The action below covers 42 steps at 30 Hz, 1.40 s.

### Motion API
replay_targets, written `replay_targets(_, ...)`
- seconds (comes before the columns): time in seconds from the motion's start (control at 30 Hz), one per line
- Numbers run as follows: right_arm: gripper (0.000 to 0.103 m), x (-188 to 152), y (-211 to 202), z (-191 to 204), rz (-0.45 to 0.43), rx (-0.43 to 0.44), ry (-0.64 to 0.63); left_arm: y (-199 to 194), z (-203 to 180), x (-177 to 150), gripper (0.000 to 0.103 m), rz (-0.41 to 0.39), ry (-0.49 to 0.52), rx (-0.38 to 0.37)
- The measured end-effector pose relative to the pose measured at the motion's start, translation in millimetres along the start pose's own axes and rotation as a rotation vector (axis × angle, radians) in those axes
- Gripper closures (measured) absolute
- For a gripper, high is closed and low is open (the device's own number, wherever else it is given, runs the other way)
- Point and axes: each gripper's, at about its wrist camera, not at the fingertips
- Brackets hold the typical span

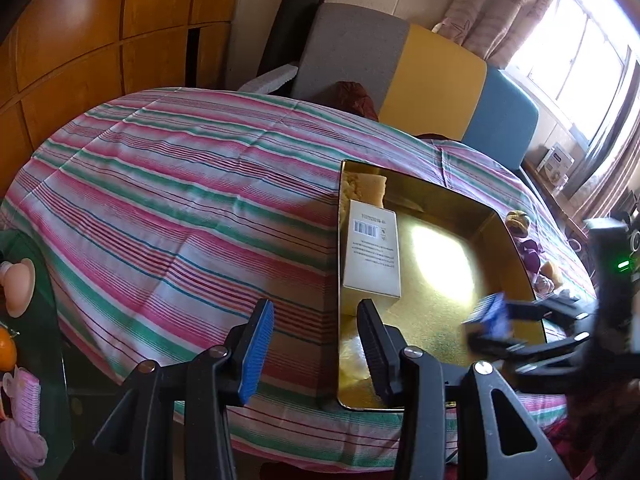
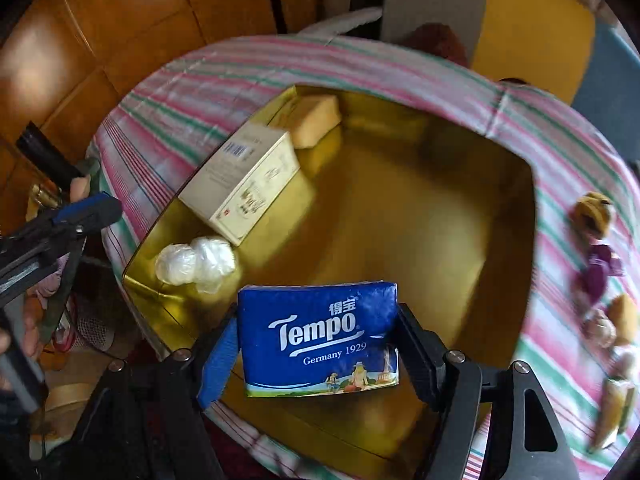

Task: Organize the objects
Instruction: 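Carry the blue Tempo pack into the gold tray and open the right gripper, then withdraw both grippers from the tray toward the remaining table items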

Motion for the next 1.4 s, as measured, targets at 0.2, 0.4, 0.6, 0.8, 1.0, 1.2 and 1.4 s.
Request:
replay_targets(0.2,0.018,10.0,35.8,27.6,0.026,0.139,0.025,1.4,1.9,-1.5,0.055,-0.008,-0.001,0.036)
replay_targets(0.4,0.013,0.5,27.5,25.3,-0.012,0.162,0.057,-1.7,-7.8,-2.9,0.053,-0.043,0.049,0.077)
replay_targets(0.6,0.008,-13.0,0.4,5.7,-0.099,0.101,0.135,-7.0,-24.4,-6.8,0.048,-0.066,0.110,0.090)
replay_targets(0.8,0.004,-27.3,-28.4,-18.7,-0.163,0.035,0.195,-11.3,-42.2,-11.6,0.047,-0.070,0.161,0.075)
replay_targets(1.0,0.003,-39.6,-46.9,-44.4,-0.200,-0.007,0.249,-14.8,-59.9,-15.4,0.047,-0.072,0.196,0.061)
replay_targets(1.2,0.003,-56.7,-63.2,-76.0,-0.224,-0.058,0.301,-12.9,-79.7,-18.1,0.047,-0.059,0.242,0.056)
replay_targets(1.4,0.003,-73.2,-78.4,-111.6,-0.237,-0.134,0.341,-10.0,-98.9,-19.0,0.047,-0.046,0.281,0.036)
Point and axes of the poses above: each gripper's, at about its wrist camera, not at the fingertips, and y roughly the way its jaws point, z to its left, x to its top, and after that the axes turned 7 degrees about -y, right-handed
